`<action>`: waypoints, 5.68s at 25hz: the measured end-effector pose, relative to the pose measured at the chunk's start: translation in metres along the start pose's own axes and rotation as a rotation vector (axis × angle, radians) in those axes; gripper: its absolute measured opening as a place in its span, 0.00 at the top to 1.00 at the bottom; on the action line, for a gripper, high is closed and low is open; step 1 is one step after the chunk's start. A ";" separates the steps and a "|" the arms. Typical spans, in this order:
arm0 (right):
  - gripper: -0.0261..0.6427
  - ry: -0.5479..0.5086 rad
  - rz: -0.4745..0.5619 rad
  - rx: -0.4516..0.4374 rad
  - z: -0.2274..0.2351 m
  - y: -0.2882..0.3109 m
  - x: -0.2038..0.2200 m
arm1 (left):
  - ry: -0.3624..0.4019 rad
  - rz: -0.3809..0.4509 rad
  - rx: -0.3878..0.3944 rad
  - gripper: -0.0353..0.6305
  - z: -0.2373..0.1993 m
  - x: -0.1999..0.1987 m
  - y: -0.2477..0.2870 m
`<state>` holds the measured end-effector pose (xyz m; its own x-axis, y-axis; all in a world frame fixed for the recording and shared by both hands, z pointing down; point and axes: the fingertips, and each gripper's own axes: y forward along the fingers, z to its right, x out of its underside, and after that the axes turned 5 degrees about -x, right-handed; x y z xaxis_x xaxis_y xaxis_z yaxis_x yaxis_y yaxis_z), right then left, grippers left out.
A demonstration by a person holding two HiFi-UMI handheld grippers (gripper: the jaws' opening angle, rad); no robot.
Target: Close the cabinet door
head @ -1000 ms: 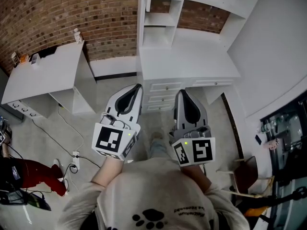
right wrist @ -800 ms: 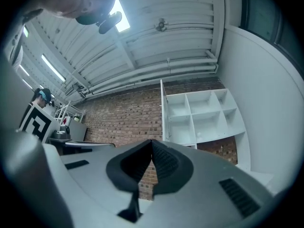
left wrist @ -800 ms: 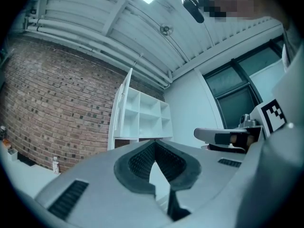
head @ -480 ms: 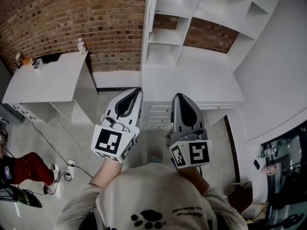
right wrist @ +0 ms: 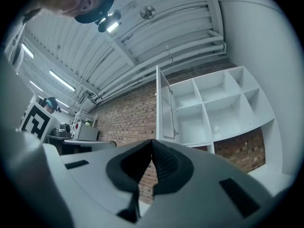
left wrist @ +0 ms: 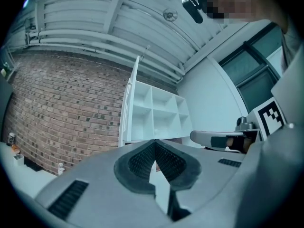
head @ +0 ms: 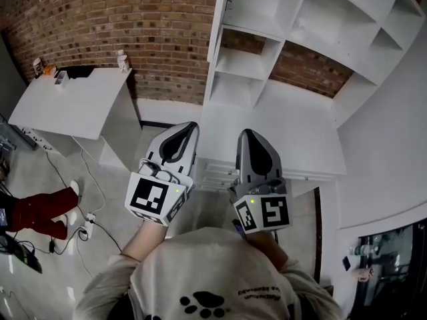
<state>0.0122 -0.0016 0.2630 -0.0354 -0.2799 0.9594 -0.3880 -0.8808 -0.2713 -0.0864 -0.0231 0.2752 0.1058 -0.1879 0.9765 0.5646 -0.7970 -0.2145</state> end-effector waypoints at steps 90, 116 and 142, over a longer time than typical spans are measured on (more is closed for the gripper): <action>0.76 -0.140 0.080 -0.082 0.048 0.224 -0.069 | 0.047 0.131 0.265 0.94 -0.117 -0.063 0.188; 0.73 -0.150 0.026 -0.017 0.049 0.269 -0.086 | 0.106 0.173 0.286 0.94 -0.122 -0.109 0.200; 0.78 -0.083 -0.048 0.025 0.085 0.258 -0.077 | 0.069 0.172 0.407 0.94 -0.094 -0.093 0.216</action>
<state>-0.0066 -0.2401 0.1126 0.0601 -0.2669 0.9618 -0.3647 -0.9028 -0.2278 -0.0515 -0.2321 0.1362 0.1794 -0.3471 0.9205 0.8209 -0.4628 -0.3345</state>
